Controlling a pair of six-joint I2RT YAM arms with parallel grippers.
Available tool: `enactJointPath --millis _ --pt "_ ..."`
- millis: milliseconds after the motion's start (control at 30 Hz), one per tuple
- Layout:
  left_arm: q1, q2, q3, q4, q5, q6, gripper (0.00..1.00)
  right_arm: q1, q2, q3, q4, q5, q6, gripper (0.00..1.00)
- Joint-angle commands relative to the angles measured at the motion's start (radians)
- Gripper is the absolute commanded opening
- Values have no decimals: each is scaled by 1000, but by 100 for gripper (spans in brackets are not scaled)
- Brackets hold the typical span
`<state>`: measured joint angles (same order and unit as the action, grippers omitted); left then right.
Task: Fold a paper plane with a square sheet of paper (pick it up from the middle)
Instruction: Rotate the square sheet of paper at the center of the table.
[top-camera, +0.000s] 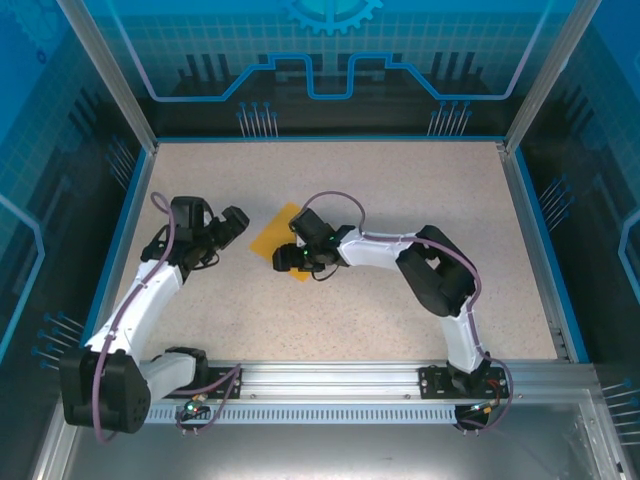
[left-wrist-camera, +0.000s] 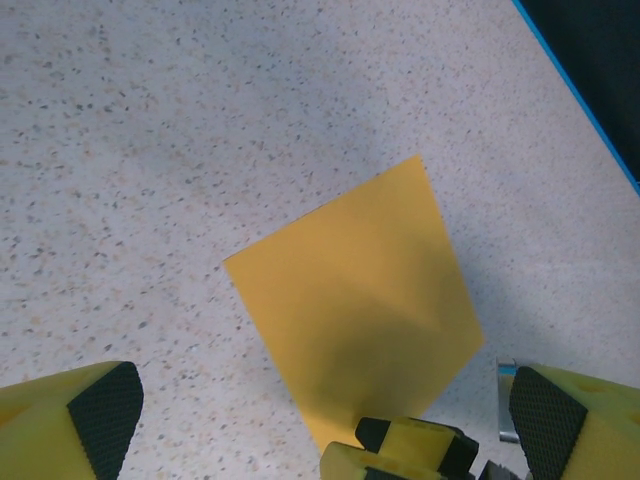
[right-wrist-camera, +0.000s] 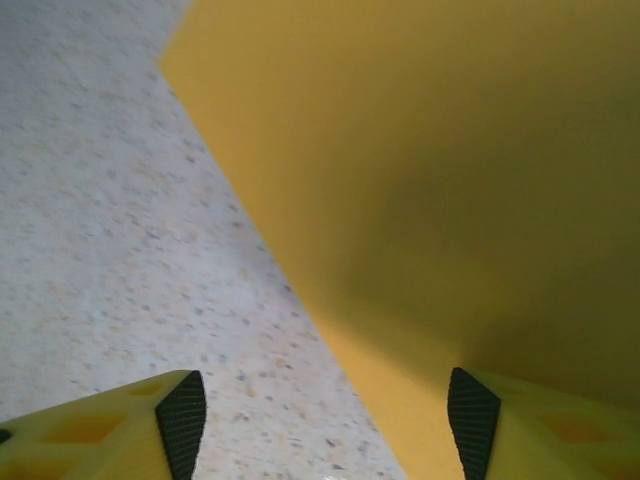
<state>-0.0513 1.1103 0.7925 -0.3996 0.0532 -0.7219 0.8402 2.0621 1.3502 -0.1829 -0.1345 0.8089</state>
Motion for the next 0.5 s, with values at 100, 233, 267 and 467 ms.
enactJointPath --millis 100,233,267,467 --pt "10 -20 -21 36 149 86 98 9 -76 -142 -126 18 -109 63" --pt "6 -11 -30 82 237 96 99 -49 -189 -291 -150 -7 -230 62" --pt "5 -9 -32 91 251 97 98 -68 -217 -321 -155 -29 -264 62" --pt "-56 3 -31 107 288 132 99 -236 -345 -402 -270 -98 -476 62"
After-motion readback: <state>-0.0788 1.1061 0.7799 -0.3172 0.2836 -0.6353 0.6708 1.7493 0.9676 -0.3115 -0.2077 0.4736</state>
